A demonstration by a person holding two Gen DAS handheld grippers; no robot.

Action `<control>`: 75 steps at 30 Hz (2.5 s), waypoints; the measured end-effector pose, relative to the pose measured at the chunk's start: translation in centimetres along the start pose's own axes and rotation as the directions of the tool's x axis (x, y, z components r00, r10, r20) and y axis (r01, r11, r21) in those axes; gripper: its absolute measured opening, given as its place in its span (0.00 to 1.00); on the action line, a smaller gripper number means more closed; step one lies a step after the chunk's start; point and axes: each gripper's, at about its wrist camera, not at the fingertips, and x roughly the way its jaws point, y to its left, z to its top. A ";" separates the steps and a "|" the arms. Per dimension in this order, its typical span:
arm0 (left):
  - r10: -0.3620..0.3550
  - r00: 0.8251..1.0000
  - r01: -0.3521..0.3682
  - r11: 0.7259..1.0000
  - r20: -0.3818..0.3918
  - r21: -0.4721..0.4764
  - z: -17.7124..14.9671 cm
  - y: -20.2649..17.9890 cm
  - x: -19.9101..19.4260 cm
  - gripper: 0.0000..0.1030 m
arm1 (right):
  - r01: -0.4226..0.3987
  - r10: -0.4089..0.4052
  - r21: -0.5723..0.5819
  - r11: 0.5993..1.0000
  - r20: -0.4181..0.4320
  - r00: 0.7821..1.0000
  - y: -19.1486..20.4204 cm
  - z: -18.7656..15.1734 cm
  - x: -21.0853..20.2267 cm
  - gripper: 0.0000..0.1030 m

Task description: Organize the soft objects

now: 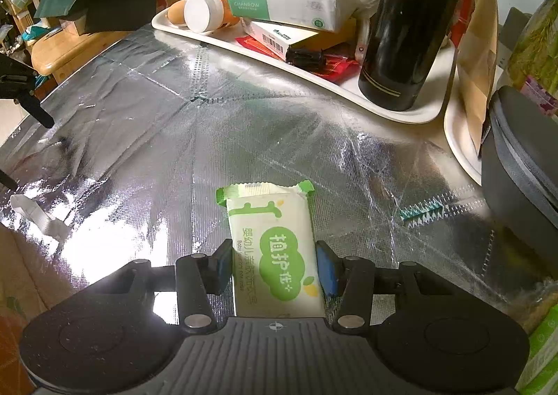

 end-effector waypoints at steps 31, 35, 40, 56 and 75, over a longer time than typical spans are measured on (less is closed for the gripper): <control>-0.271 0.962 0.271 0.962 0.015 -0.040 6.2 -1.2 3.4 0.44 | 0.000 0.000 0.003 1.000 0.005 1.000 0.4 0.4 0.4 0.51; -0.315 0.948 0.316 0.949 -0.031 0.011 6.5 -2.2 4.9 0.42 | -0.001 0.001 0.000 1.000 0.005 1.000 0.4 0.4 0.4 0.51; -0.313 0.949 0.314 0.948 -0.042 0.041 6.3 -2.4 5.4 0.24 | -0.005 0.005 -0.005 1.000 0.005 1.000 0.4 0.3 0.4 0.51; 0.099 0.991 -0.074 0.969 0.095 -0.234 4.7 3.6 1.0 0.02 | 0.100 -0.107 0.067 0.993 0.111 0.988 -0.9 1.0 -2.1 0.50; 0.244 0.961 -0.278 0.836 -0.134 -0.473 3.8 2.6 2.4 0.33 | 0.162 -0.197 0.158 0.974 0.234 0.952 0.7 1.8 -12.8 0.50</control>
